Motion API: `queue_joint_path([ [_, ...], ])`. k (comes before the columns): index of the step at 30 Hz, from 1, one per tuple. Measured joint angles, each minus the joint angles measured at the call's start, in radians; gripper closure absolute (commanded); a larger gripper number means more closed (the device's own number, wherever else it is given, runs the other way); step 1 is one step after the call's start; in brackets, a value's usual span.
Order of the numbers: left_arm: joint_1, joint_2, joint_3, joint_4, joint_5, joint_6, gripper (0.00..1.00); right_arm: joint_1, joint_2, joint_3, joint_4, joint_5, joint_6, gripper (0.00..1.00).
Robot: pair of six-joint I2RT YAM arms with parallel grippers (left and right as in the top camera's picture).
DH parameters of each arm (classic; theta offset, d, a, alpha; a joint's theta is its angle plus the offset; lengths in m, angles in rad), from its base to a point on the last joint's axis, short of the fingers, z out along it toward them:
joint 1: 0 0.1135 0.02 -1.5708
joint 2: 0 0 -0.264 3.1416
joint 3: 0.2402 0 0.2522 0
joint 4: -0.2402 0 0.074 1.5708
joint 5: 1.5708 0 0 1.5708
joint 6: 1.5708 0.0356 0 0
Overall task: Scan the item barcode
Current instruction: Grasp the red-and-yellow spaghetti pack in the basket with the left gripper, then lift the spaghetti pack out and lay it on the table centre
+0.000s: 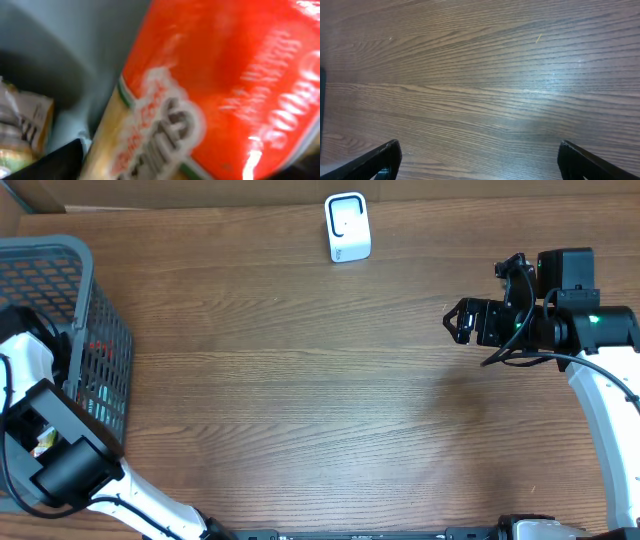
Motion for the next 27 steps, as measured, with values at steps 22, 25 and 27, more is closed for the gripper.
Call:
queue_joint_path([
  [22,-0.01,0.087,0.469,-0.412,-0.023,0.016,0.96,0.0,0.0,0.0,0.018,0.0,0.0,0.0],
  [25,-0.013,0.087,0.688,-0.486,-0.015,-0.015,0.96,0.0,0.0,0.0,0.019,0.0,0.0,0.0],
  [27,-0.018,0.086,0.817,-0.533,-0.014,-0.031,0.96,0.0,0.0,0.0,0.019,0.0,0.001,0.0],
])
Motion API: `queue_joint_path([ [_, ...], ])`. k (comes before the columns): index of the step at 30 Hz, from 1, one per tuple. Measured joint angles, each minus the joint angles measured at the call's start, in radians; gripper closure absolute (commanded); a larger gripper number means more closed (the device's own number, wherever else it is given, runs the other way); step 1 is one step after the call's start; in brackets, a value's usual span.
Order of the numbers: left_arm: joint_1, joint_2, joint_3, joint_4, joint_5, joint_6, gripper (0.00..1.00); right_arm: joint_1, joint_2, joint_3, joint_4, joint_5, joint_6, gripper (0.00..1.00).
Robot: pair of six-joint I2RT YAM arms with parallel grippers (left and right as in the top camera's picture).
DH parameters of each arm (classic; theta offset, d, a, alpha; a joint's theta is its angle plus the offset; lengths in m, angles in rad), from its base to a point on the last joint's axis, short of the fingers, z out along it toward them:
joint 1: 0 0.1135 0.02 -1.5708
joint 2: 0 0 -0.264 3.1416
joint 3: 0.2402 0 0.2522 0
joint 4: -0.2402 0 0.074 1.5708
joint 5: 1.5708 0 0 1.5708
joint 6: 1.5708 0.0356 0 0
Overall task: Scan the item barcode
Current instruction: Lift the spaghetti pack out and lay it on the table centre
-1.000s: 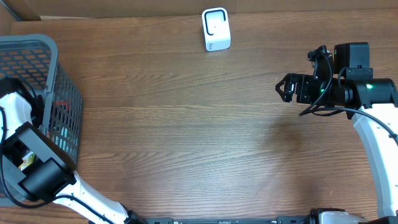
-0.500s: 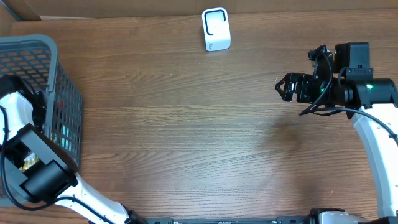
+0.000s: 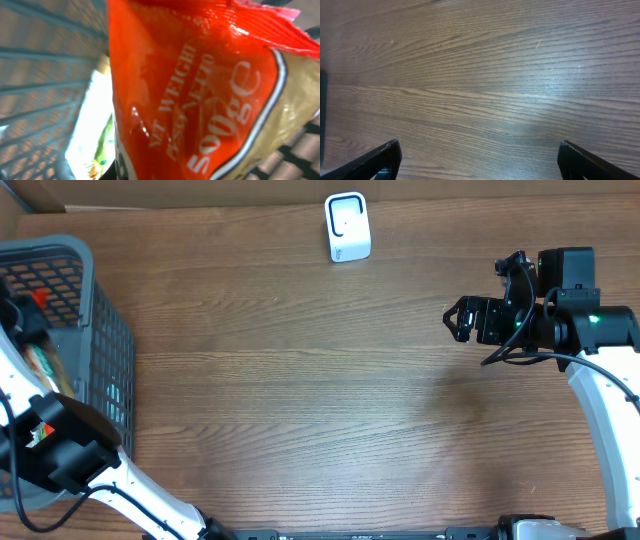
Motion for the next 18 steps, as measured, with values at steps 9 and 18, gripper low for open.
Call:
queue_joint_path([
  [9,-0.066,-0.006,0.466,-0.119,0.053,-0.046,0.96,0.0,0.0,0.0,0.001,0.0,0.0,0.0],
  [18,-0.257,-0.167,0.655,-0.101,0.062,-0.066,0.96,0.0,0.0,0.0,-0.002,0.0,0.0,0.0],
])
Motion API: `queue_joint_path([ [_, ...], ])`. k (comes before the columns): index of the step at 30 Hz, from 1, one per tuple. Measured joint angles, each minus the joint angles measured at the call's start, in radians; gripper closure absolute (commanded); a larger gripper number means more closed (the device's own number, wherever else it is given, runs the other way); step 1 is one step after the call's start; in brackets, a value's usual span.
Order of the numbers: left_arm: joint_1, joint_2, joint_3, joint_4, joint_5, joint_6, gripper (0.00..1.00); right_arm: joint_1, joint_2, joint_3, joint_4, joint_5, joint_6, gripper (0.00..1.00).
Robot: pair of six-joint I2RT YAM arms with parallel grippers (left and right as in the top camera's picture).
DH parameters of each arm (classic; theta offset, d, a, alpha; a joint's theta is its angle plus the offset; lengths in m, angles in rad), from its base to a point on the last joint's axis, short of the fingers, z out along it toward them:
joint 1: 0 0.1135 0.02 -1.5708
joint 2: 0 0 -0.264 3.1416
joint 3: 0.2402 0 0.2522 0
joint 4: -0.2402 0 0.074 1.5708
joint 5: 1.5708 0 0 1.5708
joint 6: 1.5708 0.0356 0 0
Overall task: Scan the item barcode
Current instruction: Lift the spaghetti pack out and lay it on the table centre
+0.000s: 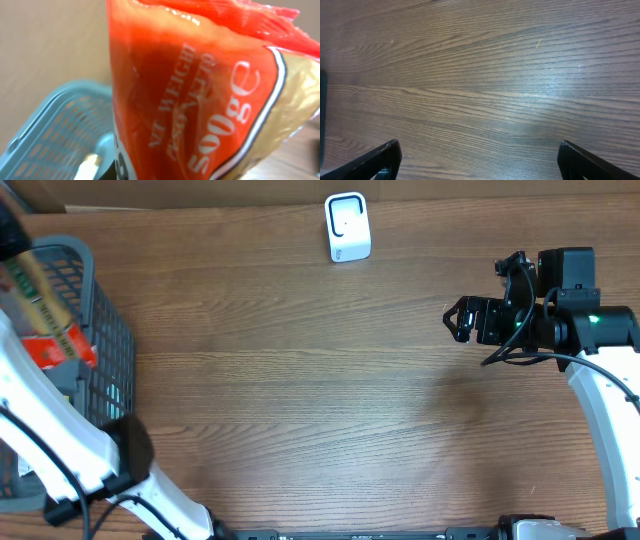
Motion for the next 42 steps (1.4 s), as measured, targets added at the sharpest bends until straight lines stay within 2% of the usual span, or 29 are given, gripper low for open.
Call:
queue_joint_path([
  [4,-0.147,-0.063,0.021,-0.042,0.007,-0.039,0.96,0.0,0.0,0.0,0.0,0.0,-0.001,0.0],
  [8,-0.304,-0.042,0.005,-0.127,0.016,-0.116,0.96,0.0,0.0,0.0,0.0,0.0,0.0,0.0],
  [15,-0.482,0.138,-0.235,-0.124,0.003,-0.301,0.95,0.0,0.0,0.0,-0.001,0.0,0.0,0.0],
  [22,-0.644,0.364,-0.489,-0.066,-0.036,-0.488,0.96,0.0,0.0,0.0,-0.002,0.0,0.0,0.0],
  [31,-0.793,0.452,-0.654,0.074,-0.044,-0.531,0.96,0.0,0.0,0.0,-0.002,0.001,0.0,0.0],
  [32,-0.799,0.452,-0.661,0.077,-0.044,-0.531,0.94,0.0,0.0,0.0,-0.002,0.001,0.0,0.0],
  [36,-0.803,0.452,-0.678,0.074,-0.044,-0.521,0.55,0.0,0.0,0.0,-0.002,0.002,0.0,0.0],
  [39,-0.801,0.45,-0.678,0.059,-0.044,-0.509,0.47,0.0,0.001,0.0,-0.002,0.003,-0.001,0.0],
  [42,-0.8,0.449,-0.676,0.016,-0.044,-0.488,0.45,0.0,0.002,0.0,-0.002,0.004,0.0,0.0],
])
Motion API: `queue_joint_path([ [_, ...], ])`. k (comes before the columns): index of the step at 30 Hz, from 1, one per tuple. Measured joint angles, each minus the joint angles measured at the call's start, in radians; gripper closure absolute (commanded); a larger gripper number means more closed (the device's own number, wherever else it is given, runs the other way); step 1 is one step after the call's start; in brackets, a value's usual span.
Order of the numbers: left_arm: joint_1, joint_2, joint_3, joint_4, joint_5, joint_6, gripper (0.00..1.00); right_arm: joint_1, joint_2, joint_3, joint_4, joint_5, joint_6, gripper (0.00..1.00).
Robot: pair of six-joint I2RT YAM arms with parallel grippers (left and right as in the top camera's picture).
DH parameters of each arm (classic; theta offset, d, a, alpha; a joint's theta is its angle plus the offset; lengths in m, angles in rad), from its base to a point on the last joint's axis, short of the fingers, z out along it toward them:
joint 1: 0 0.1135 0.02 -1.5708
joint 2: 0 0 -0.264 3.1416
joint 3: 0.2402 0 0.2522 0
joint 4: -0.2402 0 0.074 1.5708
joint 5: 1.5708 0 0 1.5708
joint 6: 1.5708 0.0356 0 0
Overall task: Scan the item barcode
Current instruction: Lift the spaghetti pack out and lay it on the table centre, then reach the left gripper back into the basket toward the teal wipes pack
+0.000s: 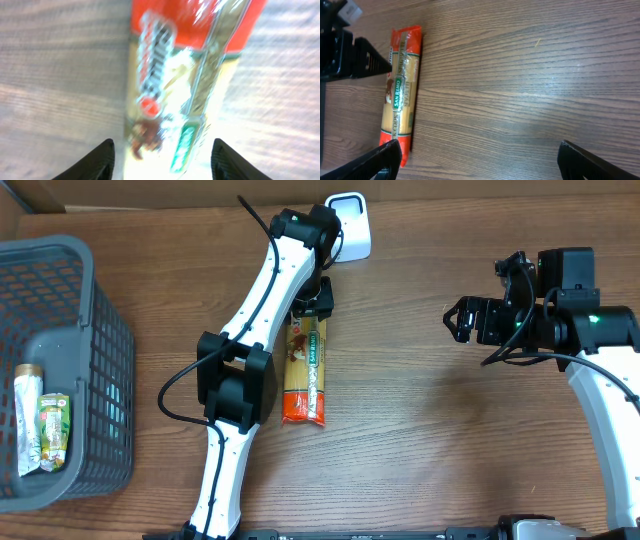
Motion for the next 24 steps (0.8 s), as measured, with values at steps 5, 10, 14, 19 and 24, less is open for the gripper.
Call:
queue_joint_path([
  [5,0.018,-0.037,0.036,-0.064,-0.003,0.023,0.43,0.0,0.0,0.0,-0.001,0.0,0.0,0.0],
  [10,0.077,-0.191,0.109,-0.072,-0.003,0.056,0.32,0.0,0.0,0.0,-0.001,0.0,0.0,0.0],
  [14,0.179,-0.391,0.154,-0.076,-0.022,0.079,0.23,0.0,0.0,0.0,0.0,0.0,0.0,0.0],
  [19,0.397,-0.589,0.178,-0.118,-0.049,0.079,0.2,0.0,0.0,0.0,0.0,0.0,0.0,0.0],
  [24,0.695,-0.642,0.174,-0.135,-0.043,0.065,0.2,0.0,0.0,0.0,0.0,0.0,0.0,0.0],
])
